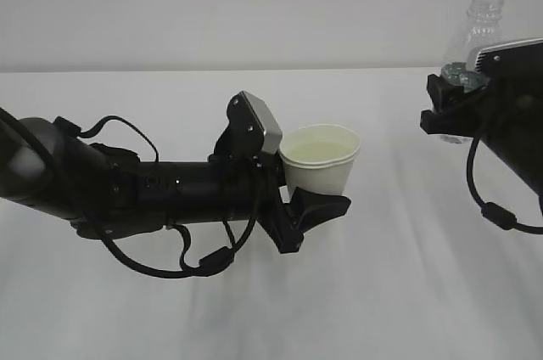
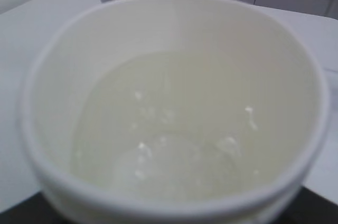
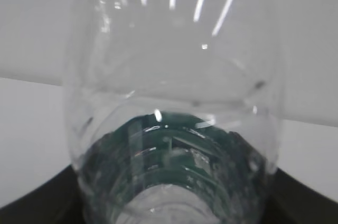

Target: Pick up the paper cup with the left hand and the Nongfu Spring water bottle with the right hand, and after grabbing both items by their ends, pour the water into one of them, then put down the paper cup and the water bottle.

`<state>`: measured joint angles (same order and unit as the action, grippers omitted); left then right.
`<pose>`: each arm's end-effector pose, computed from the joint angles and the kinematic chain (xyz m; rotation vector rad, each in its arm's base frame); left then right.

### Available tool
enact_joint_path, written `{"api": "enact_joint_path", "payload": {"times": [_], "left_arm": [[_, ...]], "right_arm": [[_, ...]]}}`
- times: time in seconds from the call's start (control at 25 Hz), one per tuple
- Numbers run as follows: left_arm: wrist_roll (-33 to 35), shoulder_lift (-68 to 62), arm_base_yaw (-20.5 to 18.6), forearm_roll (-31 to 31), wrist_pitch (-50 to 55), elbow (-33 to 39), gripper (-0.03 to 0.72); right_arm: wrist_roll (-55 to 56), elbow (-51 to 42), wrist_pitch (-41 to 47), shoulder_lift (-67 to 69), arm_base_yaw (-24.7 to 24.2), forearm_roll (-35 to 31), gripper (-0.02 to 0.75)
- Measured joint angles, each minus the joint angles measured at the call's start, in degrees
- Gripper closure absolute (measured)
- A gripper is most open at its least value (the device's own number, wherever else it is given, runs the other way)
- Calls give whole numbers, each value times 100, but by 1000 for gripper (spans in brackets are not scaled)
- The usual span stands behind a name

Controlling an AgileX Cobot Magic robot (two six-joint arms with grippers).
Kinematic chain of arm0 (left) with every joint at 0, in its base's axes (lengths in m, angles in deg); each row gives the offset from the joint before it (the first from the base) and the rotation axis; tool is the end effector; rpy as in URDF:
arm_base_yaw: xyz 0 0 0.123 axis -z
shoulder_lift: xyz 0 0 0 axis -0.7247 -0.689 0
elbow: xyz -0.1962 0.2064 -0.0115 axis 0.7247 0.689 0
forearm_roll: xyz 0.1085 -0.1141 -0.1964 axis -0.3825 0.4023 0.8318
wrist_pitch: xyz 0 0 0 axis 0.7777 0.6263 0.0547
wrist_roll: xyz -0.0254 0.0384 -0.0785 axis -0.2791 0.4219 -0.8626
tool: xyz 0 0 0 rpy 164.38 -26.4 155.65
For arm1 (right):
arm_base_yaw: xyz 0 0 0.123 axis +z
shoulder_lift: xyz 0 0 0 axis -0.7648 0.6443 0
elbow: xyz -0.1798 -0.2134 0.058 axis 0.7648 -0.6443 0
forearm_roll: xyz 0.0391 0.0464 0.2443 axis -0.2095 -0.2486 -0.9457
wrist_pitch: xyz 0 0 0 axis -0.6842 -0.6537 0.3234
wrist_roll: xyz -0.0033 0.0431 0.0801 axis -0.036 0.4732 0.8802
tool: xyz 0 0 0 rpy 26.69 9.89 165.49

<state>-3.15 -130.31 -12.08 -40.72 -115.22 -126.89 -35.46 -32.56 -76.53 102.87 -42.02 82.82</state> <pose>0.2945 -0.2637 0.1179 1.0713 1.6140 -0.8814 0.3342 0.0444 0.1537 -0.2337 1.6840 -0.0302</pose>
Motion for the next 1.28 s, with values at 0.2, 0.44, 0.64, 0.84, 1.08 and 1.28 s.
{"api": "enact_joint_path", "payload": {"times": [0.2, 0.44, 0.64, 0.84, 1.08, 1.28], "left_arm": [[89, 0, 0, 229, 12, 0, 238], [178, 0, 0, 440, 24, 0, 238], [236, 0, 0, 464, 33, 0, 238], [258, 0, 0, 477, 33, 0, 238], [272, 0, 0, 477, 33, 0, 238], [285, 0, 0, 477, 33, 0, 238]], "right_arm": [[87, 0, -284, 391, 0, -36, 276], [100, 0, -481, 564, 0, -230, 276], [113, 12, -622, 747, 0, -291, 276], [113, 91, -657, 982, 0, -348, 276], [113, 305, -693, 1314, 0, -371, 276], [113, 447, -708, 1489, 0, -431, 276]]}}
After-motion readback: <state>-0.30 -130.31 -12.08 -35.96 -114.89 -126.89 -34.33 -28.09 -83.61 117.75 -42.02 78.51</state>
